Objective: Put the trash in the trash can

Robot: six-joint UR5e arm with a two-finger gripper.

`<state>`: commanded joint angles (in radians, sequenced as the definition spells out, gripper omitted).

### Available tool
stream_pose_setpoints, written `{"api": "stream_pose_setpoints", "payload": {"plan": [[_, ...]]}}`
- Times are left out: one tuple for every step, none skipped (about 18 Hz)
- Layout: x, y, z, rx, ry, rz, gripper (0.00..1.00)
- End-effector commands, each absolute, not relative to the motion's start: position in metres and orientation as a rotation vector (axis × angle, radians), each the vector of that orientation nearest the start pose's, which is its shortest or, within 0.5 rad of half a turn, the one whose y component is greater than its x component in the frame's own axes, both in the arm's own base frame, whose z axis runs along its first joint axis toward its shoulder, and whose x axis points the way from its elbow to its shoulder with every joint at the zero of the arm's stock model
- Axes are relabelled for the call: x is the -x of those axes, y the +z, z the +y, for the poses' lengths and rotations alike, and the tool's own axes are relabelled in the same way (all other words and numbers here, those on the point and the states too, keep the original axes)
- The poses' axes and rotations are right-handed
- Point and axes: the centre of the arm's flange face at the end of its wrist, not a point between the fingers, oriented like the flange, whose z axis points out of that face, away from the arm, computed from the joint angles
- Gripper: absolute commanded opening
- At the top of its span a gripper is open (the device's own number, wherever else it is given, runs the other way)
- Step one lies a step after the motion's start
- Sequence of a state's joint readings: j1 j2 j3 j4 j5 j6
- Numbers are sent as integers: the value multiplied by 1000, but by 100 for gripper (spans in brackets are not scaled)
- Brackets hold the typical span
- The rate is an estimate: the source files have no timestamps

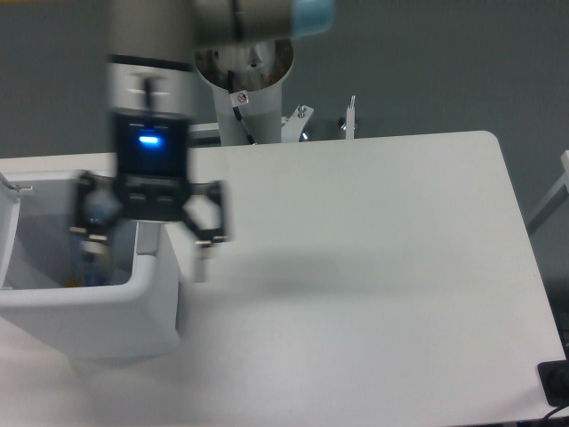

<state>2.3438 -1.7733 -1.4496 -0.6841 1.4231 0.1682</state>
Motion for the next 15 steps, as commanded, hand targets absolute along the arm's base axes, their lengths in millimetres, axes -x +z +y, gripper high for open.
{"api": "stream_pose_setpoints", "payload": {"plan": [[340,546,533,2314,403,-624,100],[358,541,518,2380,511,-606,100],[373,537,506,2451,593,-550,100],[379,535,497,2528,652,-470,100],[387,541,481,2593,708,-411,100],[399,543,461,2655,728,-372,100],[399,549,438,2731,717,-313,100],[398,549,421,2775,704,-275,100],[395,552,401,2810,704,-239,100],[391,549,381,2841,703,-196,100],[384,546,365,2865,685,-156,100],[371,536,351,2892,615,-115,100],[369,532,337,2905,563,-90,100],[368,529,329,2915,542,-57,100],[366,528,324,2923,537,-39,100]]}}
